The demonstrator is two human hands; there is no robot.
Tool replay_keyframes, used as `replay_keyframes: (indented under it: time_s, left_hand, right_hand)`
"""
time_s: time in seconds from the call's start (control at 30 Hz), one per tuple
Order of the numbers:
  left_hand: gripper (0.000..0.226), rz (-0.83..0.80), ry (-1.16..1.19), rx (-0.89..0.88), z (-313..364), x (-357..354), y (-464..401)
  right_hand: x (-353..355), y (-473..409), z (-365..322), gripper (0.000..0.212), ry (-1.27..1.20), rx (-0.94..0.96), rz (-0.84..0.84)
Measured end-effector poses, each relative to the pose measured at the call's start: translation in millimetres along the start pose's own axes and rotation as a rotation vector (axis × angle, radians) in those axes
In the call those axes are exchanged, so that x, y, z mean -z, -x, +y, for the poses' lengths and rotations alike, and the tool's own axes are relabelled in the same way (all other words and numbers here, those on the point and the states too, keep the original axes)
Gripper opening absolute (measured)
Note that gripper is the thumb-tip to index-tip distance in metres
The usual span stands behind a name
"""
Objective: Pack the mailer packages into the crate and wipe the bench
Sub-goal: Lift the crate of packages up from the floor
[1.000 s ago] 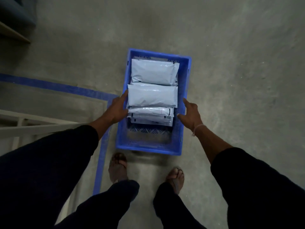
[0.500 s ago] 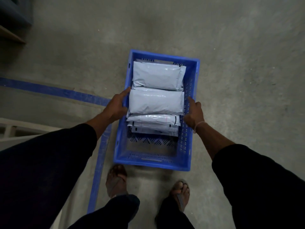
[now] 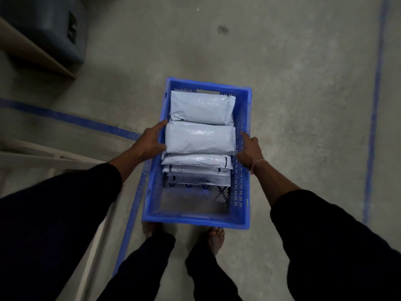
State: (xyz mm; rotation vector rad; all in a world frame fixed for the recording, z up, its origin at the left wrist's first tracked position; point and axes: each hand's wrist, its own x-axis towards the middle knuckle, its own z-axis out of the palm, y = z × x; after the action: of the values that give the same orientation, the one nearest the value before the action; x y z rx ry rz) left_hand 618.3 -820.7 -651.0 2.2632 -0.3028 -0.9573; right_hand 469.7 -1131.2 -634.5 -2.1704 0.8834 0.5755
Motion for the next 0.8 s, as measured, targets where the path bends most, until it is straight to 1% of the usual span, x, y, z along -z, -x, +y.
replay_keyframes:
  time_s: [0.1, 0.2, 0.3, 0.4, 0.47, 0.6, 0.8]
  left_hand:
    - [0.096, 0.029, 0.002, -0.018, 44.9, 36.4, 56.0]
    - [0.096, 0.059, 0.011, -0.076, 98.1, 72.0, 120.2]
    - [0.097, 0.11, 0.002, -0.114, 145.9, 102.9, 192.7]
    - [0.108, 0.185, 0.035, -0.14, 185.9, 128.7, 266.8]
    - [0.11, 0.246, 0.048, -0.156, 211.9, 142.5, 317.4]
    - [0.11, 0.377, 0.06, -0.24, 245.7, 165.4, 393.2]
    - [0.101, 0.488, 0.165, -0.251, 253.8, 189.3, 481.5]
  right_hand:
    - [50.1, 55.4, -32.3, 0.079, 0.012, 0.013, 0.018]
    - [102.4, 114.7, -62.5, 0.075, 0.01, 0.076, 0.063]
    - [153.7, 180.0, -93.4, 0.073, 0.061, 0.162, 0.1]
    - [201.3, 246.3, -121.6, 0.07, 0.133, 0.271, 0.162]
    - [230.0, 287.0, -137.7, 0.068, 0.176, 0.35, 0.171]
    - [270.4, 348.7, -164.1, 0.066, 0.221, 0.459, 0.225]
    - [301.2, 413.0, -197.8, 0.065, 0.224, 0.591, 0.237]
